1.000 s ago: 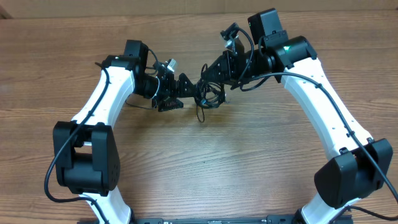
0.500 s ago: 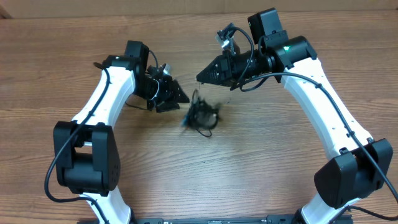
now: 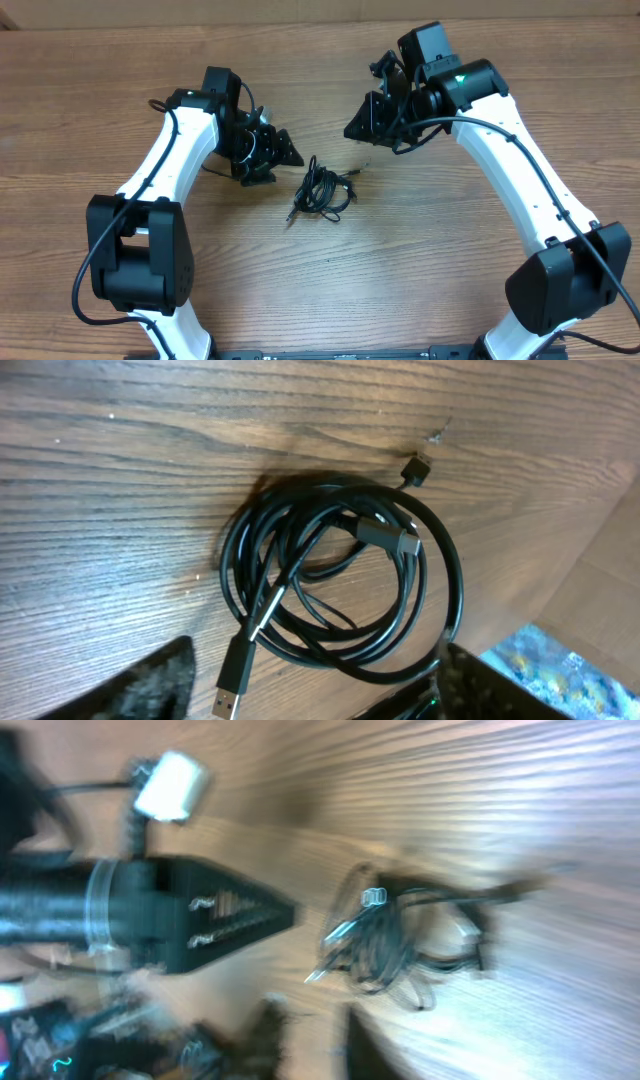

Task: Untangle cables

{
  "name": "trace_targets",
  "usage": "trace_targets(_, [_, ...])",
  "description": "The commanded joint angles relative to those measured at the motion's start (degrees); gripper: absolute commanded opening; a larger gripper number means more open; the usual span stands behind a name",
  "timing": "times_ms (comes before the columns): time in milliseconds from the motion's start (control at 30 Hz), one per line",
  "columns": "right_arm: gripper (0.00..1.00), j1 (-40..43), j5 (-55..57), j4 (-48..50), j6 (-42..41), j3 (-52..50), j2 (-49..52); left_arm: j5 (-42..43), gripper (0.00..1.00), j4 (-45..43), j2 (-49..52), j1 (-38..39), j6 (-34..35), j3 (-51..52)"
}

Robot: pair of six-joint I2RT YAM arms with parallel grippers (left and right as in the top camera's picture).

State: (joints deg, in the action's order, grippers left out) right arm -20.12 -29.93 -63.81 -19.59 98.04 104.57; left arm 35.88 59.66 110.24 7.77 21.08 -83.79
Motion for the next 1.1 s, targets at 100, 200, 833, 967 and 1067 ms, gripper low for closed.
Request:
trace_targets(100, [0.96, -0.90, 8.55, 2.34, -1.84, -3.28, -0.42, -1.40, 0.83, -0.63, 0.35, 4.33, -1.57, -1.01])
trace_targets(200, [1.00, -0.59, 10.34, 3.17, -1.84, -3.28, -0.37, -4.96, 0.81, -1.42, 0.35, 6.82, -1.27, -1.01])
trace_targets(833, [1.00, 10.25, 17.75, -1.84, -1.79, -3.28, -0.37, 0.66, 0.04, -3.17, 0.22, 9.40, -4.70, -3.91])
trace_targets(967, [1.00, 10.23, 17.92, -0.09, -1.60, -3.28, -0.37, 13.97, 0.04, -0.04, -1.18, 9.33, -9.55, -10.34])
trace_targets(1067, [1.00, 10.23, 17.90, 0.50, -1.62, -3.28, -0.37, 21.92, 0.04, 1.42, -2.60, 9.33, -10.10, -16.20])
